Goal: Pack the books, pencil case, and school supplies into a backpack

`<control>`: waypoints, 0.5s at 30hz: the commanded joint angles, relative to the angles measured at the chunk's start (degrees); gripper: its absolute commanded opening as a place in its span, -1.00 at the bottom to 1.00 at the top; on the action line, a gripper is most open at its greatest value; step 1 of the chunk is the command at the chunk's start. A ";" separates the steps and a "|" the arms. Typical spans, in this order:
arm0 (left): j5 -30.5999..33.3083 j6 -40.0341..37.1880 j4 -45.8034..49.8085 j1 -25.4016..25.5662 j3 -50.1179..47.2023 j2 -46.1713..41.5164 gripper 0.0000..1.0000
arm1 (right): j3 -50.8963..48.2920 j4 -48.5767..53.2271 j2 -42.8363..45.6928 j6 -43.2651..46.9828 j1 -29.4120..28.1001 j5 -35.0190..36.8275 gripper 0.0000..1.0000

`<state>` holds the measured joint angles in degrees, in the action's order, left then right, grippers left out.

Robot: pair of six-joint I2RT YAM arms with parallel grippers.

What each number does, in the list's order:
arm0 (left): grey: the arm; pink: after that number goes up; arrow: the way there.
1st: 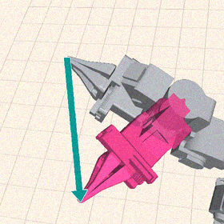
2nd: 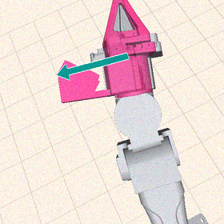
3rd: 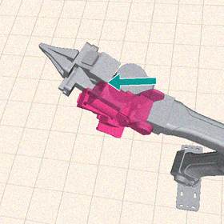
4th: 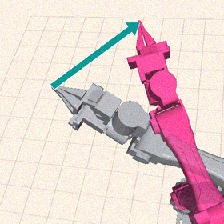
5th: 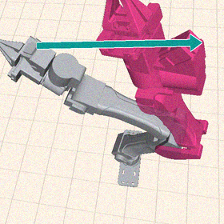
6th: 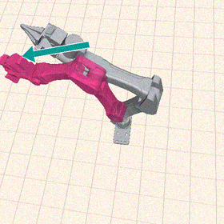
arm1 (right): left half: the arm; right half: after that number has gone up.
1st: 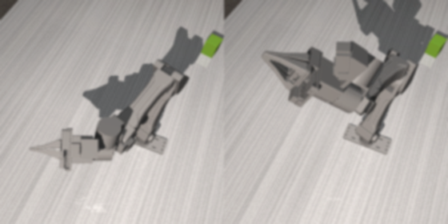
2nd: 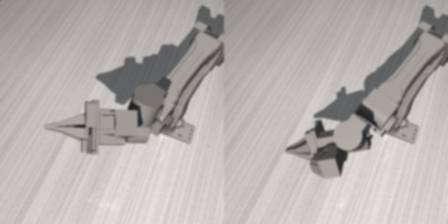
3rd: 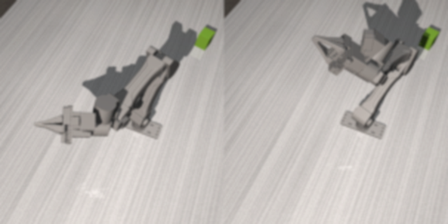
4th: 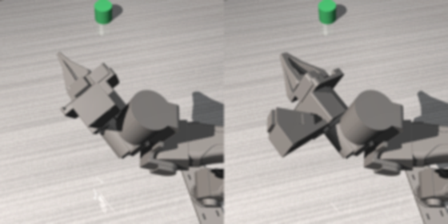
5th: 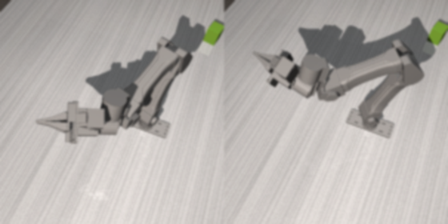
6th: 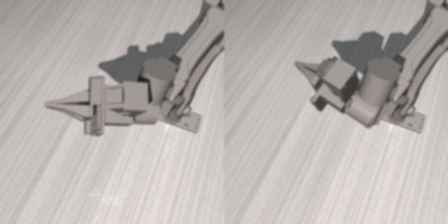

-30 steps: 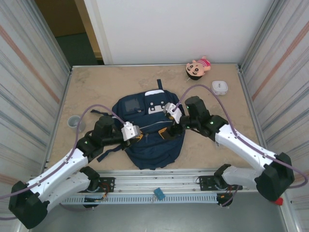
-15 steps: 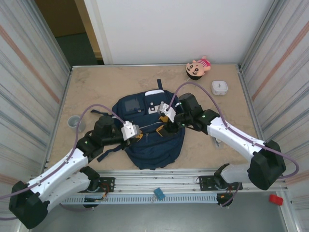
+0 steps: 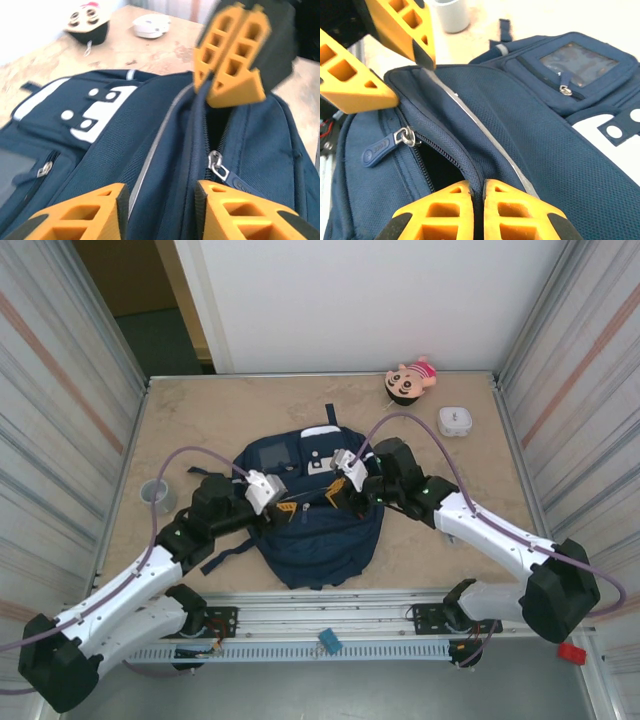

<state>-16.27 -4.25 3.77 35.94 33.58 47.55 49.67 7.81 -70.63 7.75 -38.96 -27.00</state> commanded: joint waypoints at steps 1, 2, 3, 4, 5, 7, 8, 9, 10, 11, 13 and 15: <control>8.02 17.25 7.41 -0.52 5.20 -2.07 -0.16 | 0.08 -8.04 2.25 -6.98 0.05 4.69 -1.00; 7.97 20.34 9.41 -0.52 5.83 -2.47 -0.16 | 0.23 -8.47 1.87 -7.45 -0.17 4.82 -1.00; 7.89 23.05 10.90 -0.52 6.09 -2.78 -0.15 | 0.41 -8.67 1.70 -7.73 -0.37 4.98 -1.00; 7.81 26.65 12.66 -0.52 6.48 -3.10 -0.13 | 0.63 -8.77 1.42 -8.00 -0.76 5.16 -1.00; 7.37 30.14 14.56 -0.52 6.86 -3.33 -0.12 | 0.92 -8.84 1.21 -8.23 -1.17 5.48 -1.00; 6.18 35.49 18.24 -0.45 7.66 -3.58 -0.11 | 1.38 -8.76 1.17 -9.19 -1.80 6.56 -1.00; 5.62 37.91 20.20 -0.30 8.23 -3.54 -0.11 | 1.69 -8.61 1.10 -9.51 -2.01 6.54 -1.00; 5.55 40.67 22.02 0.01 8.88 -3.48 -0.12 | 1.83 -8.60 1.20 -9.72 -2.17 6.36 -1.00; 5.47 43.58 23.73 0.33 9.59 -3.37 -0.12 | 1.75 -8.69 1.38 -9.75 -2.35 6.14 -1.00; 5.17 45.87 25.07 0.76 10.05 -3.19 -0.12 | 1.76 -8.67 1.53 -9.81 -2.58 6.08 -1.00; 5.16 50.48 26.36 2.81 10.64 -2.70 -0.12 | 1.63 -8.86 1.55 -9.73 -2.87 5.84 -1.00; 5.93 53.50 27.05 5.55 11.56 -2.09 -0.12 | 1.61 -8.89 1.49 -9.77 -3.12 5.54 -1.00</control>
<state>-10.83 39.31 26.39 39.03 42.54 45.04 49.58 4.29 -70.63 0.43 -41.80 -22.24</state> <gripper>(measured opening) 0.442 0.073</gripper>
